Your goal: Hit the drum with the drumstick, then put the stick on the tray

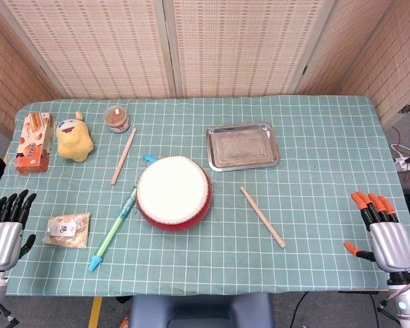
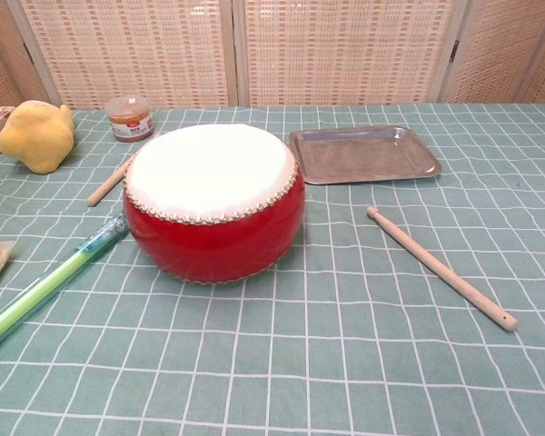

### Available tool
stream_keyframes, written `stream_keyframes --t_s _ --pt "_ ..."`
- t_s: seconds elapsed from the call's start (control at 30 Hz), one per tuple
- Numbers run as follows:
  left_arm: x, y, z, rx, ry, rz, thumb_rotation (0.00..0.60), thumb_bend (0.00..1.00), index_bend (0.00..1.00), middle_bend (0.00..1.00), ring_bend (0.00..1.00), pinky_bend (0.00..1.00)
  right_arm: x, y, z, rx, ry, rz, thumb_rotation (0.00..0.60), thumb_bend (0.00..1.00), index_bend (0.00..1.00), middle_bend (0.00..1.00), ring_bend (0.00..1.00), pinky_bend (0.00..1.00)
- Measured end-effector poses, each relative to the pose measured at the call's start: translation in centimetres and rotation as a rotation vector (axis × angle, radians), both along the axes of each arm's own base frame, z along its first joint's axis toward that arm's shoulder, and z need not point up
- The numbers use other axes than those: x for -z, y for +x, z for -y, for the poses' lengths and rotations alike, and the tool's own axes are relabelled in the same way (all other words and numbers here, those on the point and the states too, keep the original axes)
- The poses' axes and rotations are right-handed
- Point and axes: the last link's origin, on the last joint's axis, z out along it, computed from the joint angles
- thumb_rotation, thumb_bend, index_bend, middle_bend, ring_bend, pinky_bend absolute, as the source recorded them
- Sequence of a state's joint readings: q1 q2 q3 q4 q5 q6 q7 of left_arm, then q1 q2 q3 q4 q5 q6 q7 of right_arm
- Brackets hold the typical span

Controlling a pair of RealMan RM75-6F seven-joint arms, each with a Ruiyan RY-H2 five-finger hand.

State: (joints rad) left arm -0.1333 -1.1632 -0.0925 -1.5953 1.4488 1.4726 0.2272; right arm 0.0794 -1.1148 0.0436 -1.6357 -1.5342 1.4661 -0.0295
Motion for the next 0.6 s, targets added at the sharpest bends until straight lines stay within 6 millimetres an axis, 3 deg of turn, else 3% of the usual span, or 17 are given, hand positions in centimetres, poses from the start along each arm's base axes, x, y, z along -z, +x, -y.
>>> stream_keyframes --t_s 0.37,0.6 --pt "0.0 -0.3 0.9 -0.007 -0.003 0.011 0.600 0.25 0.04 0.00 0.00 0.02 0.6 0.7 -0.2 -0.041 0.037 0.022 0.600 0.06 0.00 0.08 0.02 0.07" --pt "-0.1 -0.5 1.5 -0.005 -0.001 0.021 0.600 0.25 0.04 0.00 0.00 0.02 2.9 1.7 0.6 -0.094 0.128 0.041 0.600 0.06 0.00 0.08 0.02 0.07"
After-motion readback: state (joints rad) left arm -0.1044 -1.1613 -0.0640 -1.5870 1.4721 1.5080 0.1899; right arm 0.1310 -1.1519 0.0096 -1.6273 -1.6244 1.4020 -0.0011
